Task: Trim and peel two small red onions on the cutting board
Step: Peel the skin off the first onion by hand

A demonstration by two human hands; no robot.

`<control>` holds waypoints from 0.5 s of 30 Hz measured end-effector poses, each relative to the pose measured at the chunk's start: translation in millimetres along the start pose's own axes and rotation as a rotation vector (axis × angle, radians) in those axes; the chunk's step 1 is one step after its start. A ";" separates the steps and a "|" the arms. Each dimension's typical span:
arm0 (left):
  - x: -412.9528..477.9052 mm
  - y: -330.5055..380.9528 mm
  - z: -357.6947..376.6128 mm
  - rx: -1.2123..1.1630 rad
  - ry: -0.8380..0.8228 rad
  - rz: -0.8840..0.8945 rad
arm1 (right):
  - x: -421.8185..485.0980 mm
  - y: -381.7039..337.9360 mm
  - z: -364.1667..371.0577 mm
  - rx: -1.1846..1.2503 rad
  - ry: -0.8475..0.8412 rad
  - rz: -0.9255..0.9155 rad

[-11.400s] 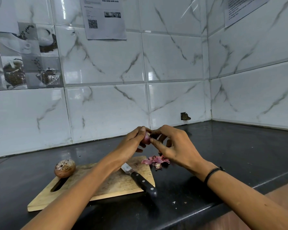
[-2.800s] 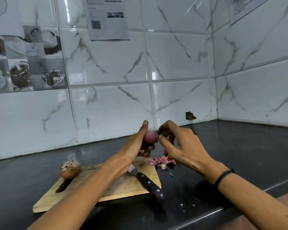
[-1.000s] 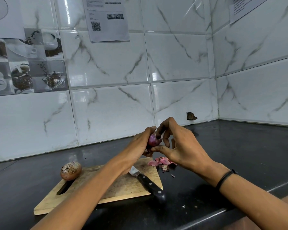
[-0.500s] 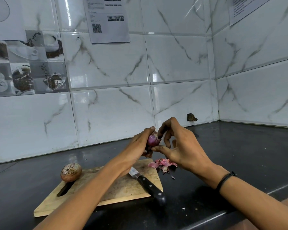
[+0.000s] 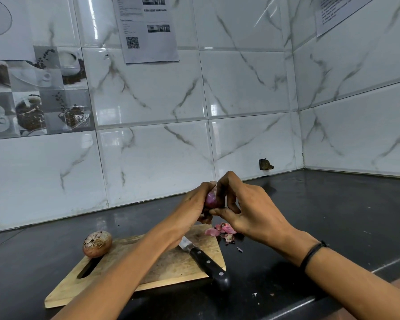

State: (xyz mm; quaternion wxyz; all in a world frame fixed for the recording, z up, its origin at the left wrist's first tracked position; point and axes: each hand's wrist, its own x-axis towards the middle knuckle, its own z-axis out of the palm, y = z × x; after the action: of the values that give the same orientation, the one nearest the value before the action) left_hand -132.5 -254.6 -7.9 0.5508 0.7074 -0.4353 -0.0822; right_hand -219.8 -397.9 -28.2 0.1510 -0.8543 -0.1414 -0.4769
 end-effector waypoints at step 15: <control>2.5 -0.2 -1.5 -0.031 0.005 -0.015 | 1.3 -1.7 -1.7 0.068 0.057 0.046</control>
State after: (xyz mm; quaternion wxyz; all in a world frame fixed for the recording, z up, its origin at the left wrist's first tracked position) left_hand -130.0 -255.3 -6.6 0.5622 0.7022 -0.4272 -0.0915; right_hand -221.1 -396.9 -26.0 0.1948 -0.8377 -0.1336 -0.4924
